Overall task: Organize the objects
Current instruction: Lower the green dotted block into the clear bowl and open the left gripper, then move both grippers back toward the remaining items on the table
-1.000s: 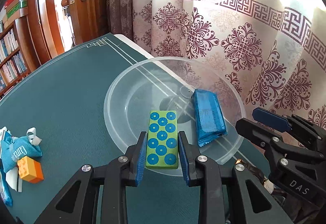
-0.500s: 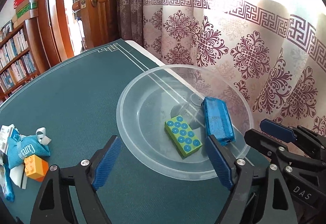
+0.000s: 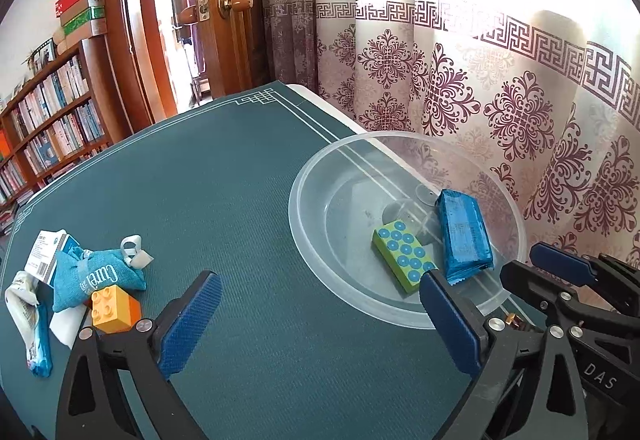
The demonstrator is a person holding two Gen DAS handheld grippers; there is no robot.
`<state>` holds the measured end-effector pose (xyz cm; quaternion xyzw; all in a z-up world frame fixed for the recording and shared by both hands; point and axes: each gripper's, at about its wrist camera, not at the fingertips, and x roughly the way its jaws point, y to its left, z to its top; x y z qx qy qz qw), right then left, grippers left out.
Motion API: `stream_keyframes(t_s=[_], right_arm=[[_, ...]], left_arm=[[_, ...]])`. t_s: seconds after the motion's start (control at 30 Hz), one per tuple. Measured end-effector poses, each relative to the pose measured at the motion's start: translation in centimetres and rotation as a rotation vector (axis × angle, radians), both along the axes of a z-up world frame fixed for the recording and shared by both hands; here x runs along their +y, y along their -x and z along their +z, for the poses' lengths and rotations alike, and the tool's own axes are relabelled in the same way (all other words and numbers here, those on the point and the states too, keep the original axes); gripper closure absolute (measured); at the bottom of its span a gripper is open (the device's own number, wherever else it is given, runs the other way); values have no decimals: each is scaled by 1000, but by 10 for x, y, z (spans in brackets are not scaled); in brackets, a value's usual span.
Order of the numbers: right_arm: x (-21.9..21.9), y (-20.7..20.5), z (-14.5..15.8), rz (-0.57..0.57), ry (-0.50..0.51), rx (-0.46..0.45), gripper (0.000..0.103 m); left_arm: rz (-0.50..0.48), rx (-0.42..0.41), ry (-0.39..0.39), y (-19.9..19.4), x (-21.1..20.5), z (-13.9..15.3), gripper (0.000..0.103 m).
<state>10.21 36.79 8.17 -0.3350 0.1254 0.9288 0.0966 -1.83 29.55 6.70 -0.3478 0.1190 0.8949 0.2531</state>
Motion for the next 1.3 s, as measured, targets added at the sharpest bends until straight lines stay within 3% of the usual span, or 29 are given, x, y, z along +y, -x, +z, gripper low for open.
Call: stream_keyframes(t_s=[0.1,0.23,0.9,1.3], right_arm=[[-3,1,-1,4,7,-7,56],[-6,2,-2,3,16,-8,47],[-65,19,1,95,28,-26,46],[-112,36,-13,187,37,-69,46]], left_arm=[[9,10,5,-1,-4,1,1],[21,11,2,-1,-13,0,1],[153,-7,-41,6,-90,-6,1],[234,-41,-60,3,-137,-17,1]])
